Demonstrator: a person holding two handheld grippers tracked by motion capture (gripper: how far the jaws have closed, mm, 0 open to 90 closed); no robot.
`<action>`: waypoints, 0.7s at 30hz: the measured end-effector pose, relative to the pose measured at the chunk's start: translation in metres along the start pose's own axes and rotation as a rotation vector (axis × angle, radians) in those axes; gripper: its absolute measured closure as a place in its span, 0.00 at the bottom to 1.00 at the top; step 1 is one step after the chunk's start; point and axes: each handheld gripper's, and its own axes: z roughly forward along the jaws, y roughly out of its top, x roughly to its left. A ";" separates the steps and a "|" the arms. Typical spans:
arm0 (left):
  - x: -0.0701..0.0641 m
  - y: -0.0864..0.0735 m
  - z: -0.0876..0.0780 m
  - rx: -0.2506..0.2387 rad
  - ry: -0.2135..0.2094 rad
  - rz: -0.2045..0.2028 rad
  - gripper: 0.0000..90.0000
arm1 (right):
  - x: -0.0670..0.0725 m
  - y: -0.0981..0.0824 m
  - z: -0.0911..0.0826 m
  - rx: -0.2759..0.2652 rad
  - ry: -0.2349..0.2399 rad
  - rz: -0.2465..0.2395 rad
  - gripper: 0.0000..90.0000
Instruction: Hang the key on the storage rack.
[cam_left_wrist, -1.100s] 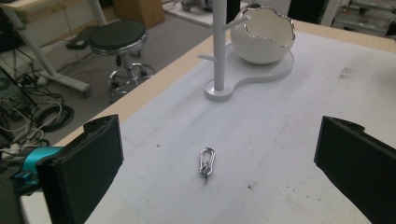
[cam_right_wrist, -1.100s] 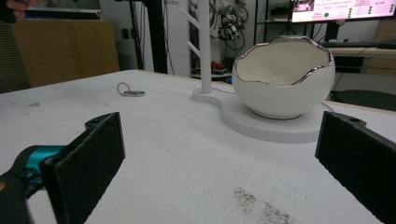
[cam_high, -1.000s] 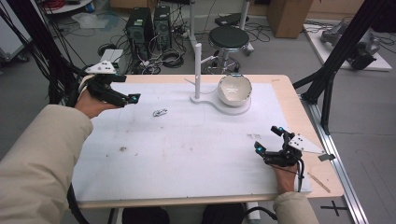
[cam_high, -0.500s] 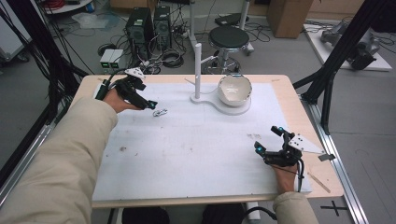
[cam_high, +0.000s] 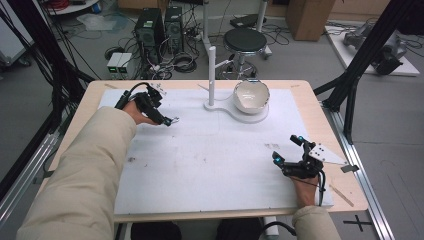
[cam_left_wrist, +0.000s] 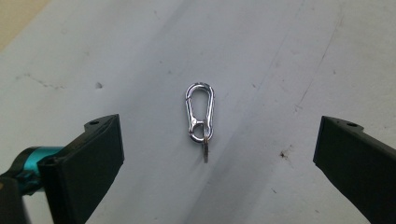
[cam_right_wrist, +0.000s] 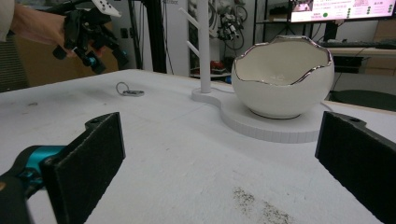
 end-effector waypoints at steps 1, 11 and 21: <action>0.000 -0.001 0.004 0.019 0.004 0.001 0.03 | 0.000 0.000 0.000 0.000 0.000 -0.001 0.01; 0.000 -0.003 0.016 0.075 -0.013 0.019 0.15 | -0.001 0.000 0.000 -0.003 -0.001 0.000 0.01; 0.000 -0.004 0.017 0.096 -0.022 0.041 0.47 | -0.001 0.000 0.000 -0.001 -0.002 0.006 0.01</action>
